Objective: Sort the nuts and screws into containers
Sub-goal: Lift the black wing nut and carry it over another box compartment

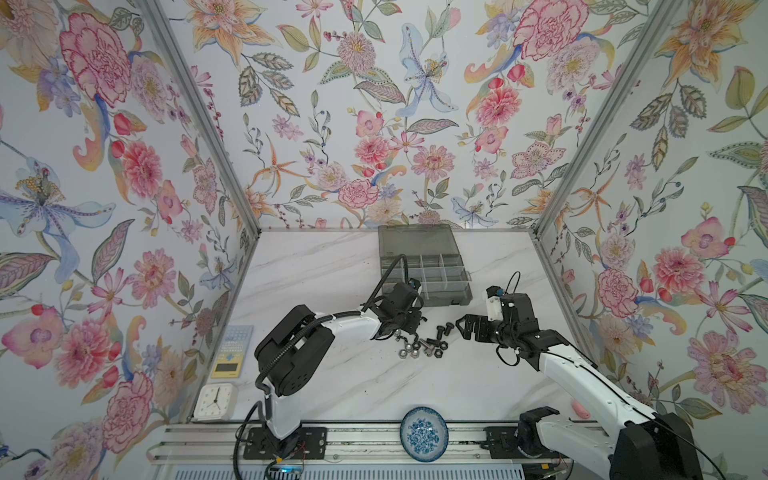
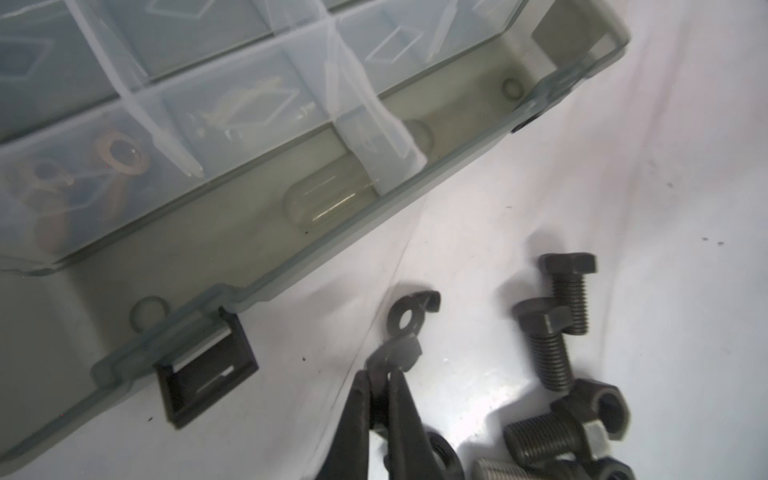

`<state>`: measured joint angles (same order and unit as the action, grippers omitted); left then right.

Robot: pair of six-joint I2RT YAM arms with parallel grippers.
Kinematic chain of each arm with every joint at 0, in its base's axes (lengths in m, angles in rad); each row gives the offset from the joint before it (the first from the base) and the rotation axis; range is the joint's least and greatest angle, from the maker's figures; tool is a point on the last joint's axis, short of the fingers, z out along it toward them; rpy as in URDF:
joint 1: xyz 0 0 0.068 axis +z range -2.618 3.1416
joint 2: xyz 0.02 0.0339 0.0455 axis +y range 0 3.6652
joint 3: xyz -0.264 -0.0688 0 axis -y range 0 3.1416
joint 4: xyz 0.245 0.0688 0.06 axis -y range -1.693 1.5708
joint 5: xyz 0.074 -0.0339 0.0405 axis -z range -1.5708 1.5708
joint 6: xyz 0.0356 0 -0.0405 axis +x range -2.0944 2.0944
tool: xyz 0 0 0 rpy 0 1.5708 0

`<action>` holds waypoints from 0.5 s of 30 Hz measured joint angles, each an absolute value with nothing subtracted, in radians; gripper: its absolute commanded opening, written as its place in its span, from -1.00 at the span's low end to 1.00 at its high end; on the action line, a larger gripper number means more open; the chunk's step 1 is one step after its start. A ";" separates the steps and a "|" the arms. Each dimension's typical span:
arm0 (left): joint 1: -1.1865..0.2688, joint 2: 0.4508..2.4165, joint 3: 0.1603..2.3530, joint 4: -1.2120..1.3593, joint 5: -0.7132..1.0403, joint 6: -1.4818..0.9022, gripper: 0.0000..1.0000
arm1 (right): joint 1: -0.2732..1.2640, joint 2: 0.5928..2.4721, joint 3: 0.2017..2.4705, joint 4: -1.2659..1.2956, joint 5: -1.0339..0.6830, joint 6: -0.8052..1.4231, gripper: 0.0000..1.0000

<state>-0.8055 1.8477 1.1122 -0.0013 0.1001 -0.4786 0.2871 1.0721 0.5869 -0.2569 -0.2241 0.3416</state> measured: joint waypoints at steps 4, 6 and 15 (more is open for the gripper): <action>-0.784 1.769 1.112 0.006 0.135 -0.487 -1.00 | 0.287 1.069 0.587 -0.257 -0.224 0.342 0.98; -0.760 1.743 1.114 0.020 0.149 -0.498 -1.00 | 0.287 1.069 0.587 -0.257 -0.224 0.342 0.98; -0.633 1.829 1.318 0.031 0.153 -0.516 -1.00 | 0.287 1.069 0.587 -0.257 -0.224 0.342 0.98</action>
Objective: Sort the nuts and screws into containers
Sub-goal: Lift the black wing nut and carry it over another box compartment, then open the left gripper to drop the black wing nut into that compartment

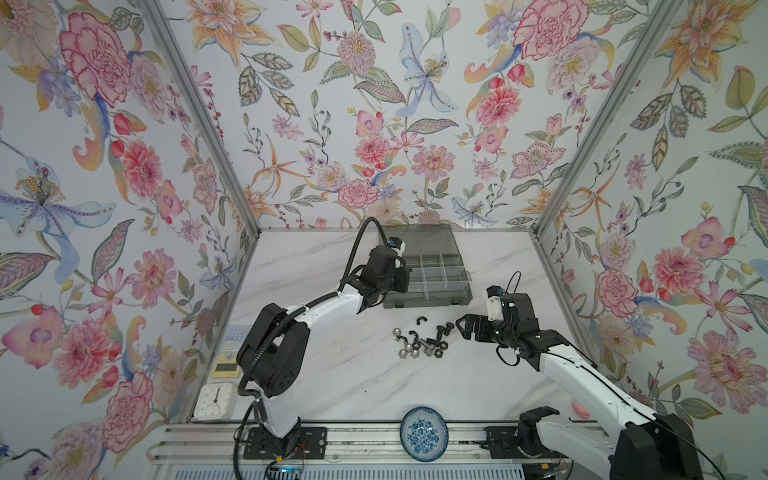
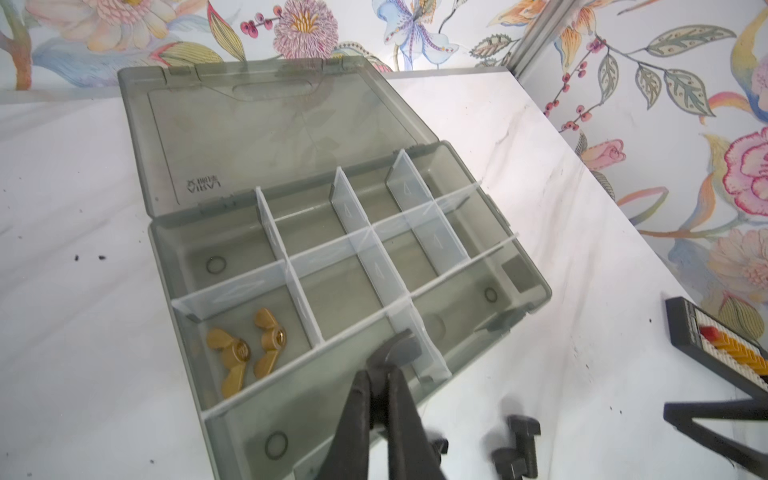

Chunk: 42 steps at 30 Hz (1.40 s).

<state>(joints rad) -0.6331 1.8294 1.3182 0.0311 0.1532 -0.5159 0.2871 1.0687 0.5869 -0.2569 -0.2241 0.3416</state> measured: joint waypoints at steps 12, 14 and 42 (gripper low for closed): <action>-0.628 2.061 1.533 -0.009 0.153 -0.512 -1.00 | 0.287 1.066 0.587 -0.257 -0.217 0.342 0.98; -0.628 2.080 1.536 -0.016 0.150 -0.512 -1.00 | 0.287 1.066 0.587 -0.257 -0.216 0.342 0.98; -0.632 2.143 1.560 0.010 0.127 -0.511 -0.15 | 0.287 1.049 0.581 -0.257 -0.216 0.341 0.98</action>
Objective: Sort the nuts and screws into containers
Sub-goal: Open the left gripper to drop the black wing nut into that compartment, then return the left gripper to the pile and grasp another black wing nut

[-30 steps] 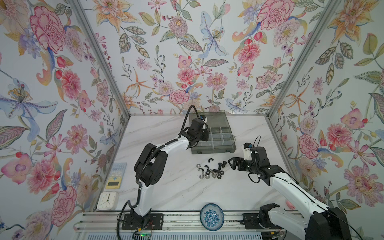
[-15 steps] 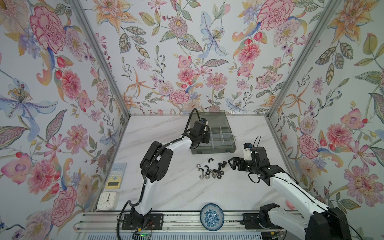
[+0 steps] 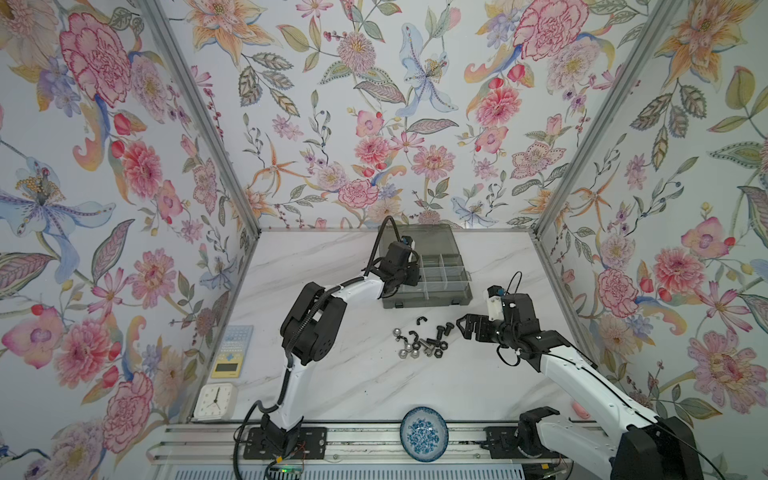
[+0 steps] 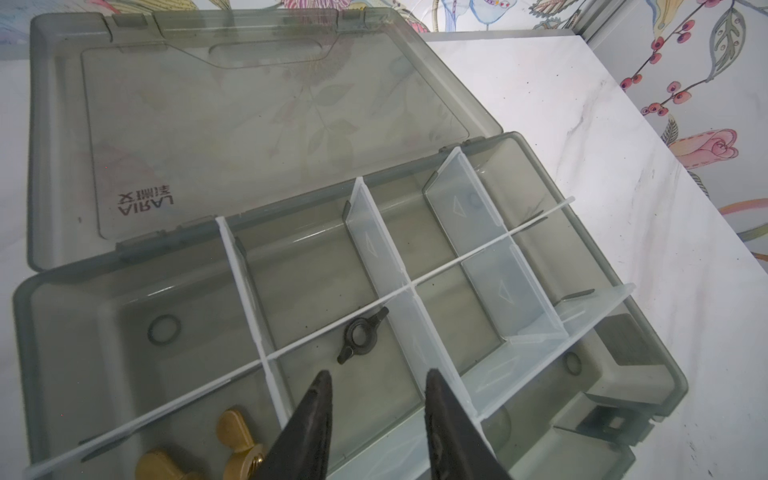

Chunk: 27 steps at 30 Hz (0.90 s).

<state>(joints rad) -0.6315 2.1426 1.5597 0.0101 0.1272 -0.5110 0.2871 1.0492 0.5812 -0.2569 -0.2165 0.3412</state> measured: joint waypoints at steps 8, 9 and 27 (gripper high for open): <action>-0.676 1.976 1.370 0.063 0.157 -0.470 -0.05 | 0.287 1.028 0.572 -0.258 -0.216 0.341 0.98; -0.691 1.955 1.340 0.068 0.157 -0.466 -0.03 | 0.287 1.026 0.572 -0.258 -0.216 0.341 0.99; -0.849 1.897 1.131 0.061 0.039 -0.425 0.04 | 0.268 1.026 0.572 -0.258 -0.220 0.341 0.98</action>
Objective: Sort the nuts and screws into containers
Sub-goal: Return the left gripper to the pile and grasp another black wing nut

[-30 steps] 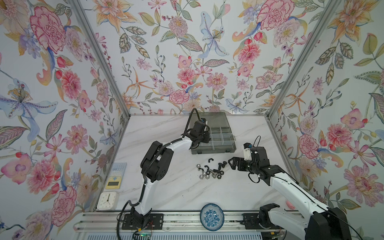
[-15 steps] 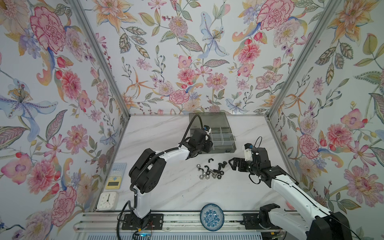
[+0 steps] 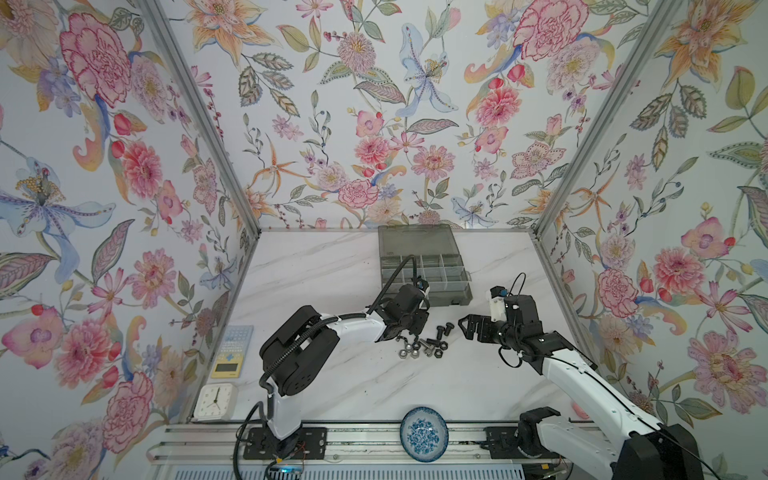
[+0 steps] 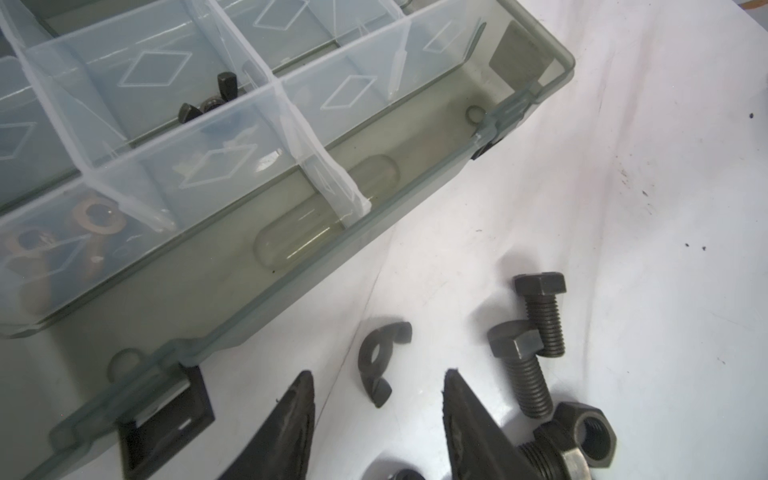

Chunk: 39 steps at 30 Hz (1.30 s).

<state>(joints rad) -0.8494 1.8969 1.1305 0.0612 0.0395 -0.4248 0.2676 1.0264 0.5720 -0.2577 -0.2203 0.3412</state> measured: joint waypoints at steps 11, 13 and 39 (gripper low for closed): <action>-0.849 1.953 1.131 0.070 0.021 -0.414 0.02 | 0.264 1.026 0.572 -0.258 -0.221 0.341 0.98; -0.849 1.960 1.131 0.073 0.021 -0.414 0.01 | 0.263 1.026 0.572 -0.258 -0.221 0.341 0.98; -0.849 2.024 1.159 0.118 0.022 -0.419 -0.34 | 0.245 1.020 0.561 -0.258 -0.228 0.340 0.98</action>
